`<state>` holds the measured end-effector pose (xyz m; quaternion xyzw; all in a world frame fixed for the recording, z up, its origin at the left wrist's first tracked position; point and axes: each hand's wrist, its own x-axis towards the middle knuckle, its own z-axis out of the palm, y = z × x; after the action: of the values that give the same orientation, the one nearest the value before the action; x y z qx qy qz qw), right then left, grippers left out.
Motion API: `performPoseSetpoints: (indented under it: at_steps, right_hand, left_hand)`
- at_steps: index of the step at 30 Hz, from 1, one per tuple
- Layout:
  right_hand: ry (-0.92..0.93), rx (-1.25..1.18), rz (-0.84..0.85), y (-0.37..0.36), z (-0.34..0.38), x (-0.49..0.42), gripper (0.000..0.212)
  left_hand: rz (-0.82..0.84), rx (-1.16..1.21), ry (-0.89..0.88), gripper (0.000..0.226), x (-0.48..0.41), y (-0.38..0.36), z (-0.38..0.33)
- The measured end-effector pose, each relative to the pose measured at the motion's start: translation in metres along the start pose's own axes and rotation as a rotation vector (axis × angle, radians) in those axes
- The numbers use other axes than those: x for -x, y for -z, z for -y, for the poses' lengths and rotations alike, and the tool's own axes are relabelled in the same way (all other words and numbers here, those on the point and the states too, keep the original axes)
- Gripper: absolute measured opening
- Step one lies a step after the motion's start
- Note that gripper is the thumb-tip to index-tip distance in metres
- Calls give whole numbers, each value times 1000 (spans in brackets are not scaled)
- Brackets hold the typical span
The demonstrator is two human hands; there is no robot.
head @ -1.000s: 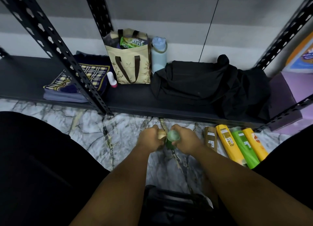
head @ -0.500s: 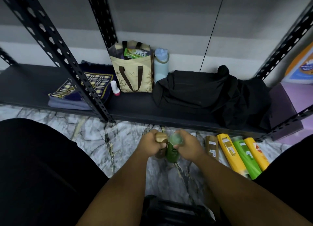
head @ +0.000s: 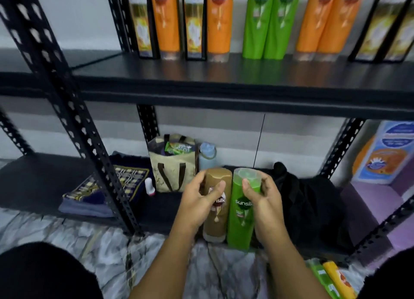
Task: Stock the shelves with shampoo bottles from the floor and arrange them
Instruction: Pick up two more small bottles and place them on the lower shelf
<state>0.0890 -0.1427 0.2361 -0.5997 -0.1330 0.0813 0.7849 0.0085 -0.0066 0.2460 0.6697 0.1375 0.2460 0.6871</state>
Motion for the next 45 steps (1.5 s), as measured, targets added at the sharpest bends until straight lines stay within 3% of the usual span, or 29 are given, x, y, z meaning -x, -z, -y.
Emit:
performPoseSetpoints:
  at_steps: [5, 11, 17, 20, 25, 28, 33, 36, 39, 42, 45]
  right_hand:
    - [227, 12, 69, -16, 107, -8, 26]
    - [482, 63, 119, -29, 229, -30, 45]
    - [516, 49, 161, -40, 325, -78, 59]
    - [516, 18, 160, -43, 357, -103, 44]
    - [566, 127, 64, -42, 359, -141, 38]
    - [551, 216, 45, -36, 349, -159, 46]
    - [500, 258, 114, -27, 344, -173, 55]
    - [385, 380, 260, -14, 333, -166, 40]
    - [203, 601, 391, 8, 307, -157, 52]
    - [180, 737, 373, 20, 288, -154, 63]
    - [227, 776, 327, 19, 282, -161, 64]
  left_hand:
    - [27, 7, -273, 28, -16, -21, -101]
    - [30, -1, -491, 32, -44, -39, -216]
    - [73, 98, -573, 33, -81, -65, -303]
    - [57, 79, -582, 32, -105, -81, -332]
    - [25, 86, -538, 26, -147, -102, -338]
    - [18, 137, -495, 28, -164, -110, -325]
    - [-6, 72, -503, 30, -174, -111, -309]
    - [61, -62, -525, 35, -168, -100, -299]
    - [214, -295, -494, 40, -163, -79, -277]
    - [320, -516, -449, 59, -167, -61, -256]
    - [326, -559, -438, 58, -179, -57, -250]
